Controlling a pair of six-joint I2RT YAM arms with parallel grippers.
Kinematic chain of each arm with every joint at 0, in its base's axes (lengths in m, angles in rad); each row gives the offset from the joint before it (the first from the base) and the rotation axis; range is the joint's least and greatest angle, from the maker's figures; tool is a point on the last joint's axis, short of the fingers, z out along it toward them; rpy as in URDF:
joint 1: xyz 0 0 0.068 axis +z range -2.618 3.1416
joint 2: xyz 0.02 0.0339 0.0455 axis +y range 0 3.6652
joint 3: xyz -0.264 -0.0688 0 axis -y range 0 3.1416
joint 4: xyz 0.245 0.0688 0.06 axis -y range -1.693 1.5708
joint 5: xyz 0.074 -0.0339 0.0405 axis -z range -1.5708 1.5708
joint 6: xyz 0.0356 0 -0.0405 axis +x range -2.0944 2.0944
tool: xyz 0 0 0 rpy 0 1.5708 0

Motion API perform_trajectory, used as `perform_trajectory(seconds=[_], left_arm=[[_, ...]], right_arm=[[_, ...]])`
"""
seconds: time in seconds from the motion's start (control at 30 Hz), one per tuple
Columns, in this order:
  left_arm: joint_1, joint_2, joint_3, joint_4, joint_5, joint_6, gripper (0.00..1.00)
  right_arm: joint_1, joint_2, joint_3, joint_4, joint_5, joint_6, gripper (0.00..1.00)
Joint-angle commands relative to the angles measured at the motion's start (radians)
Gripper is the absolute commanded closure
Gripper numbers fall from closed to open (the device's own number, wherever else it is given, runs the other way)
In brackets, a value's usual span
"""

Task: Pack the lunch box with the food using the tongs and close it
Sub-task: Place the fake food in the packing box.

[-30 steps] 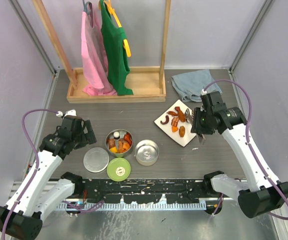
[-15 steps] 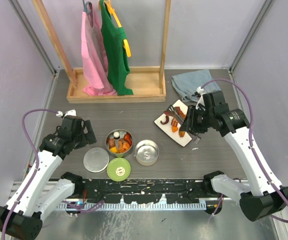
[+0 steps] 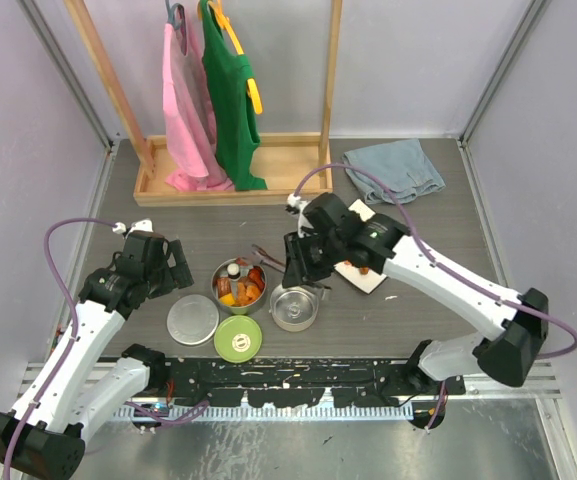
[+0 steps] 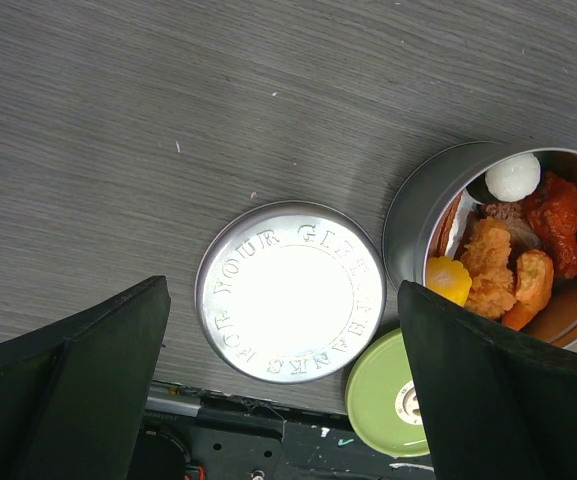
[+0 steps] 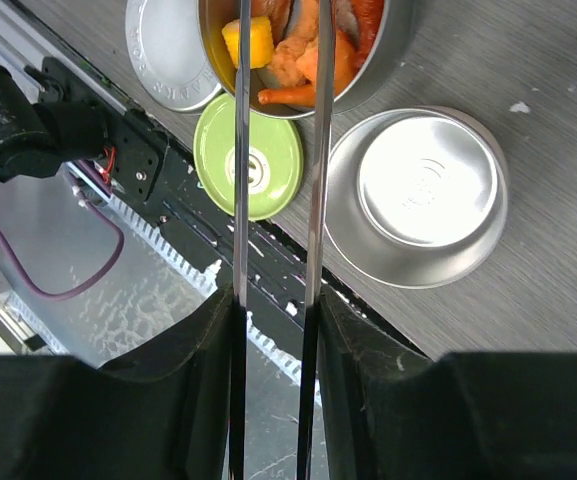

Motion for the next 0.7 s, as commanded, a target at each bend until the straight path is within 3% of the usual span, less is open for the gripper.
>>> perform_trajectory(seconds=[0.0, 0.57, 0.67], left_arm=[[0.003, -0.009, 0.022, 0.03, -0.012, 0.002, 0.02], [0.002, -0.009, 0.022, 0.03, -0.016, 0.002, 0.02], [0.004, -0.008, 0.021, 0.031, -0.016, 0.003, 0.02]], right_arm=[[0.051, 0.043, 0.068, 0.107, 0.019, 0.002, 0.76], [0.132, 0.219, 0.11, 0.143, 0.01, -0.056, 0.74], [0.146, 0.227, 0.076, 0.134, 0.001, -0.072, 0.69]])
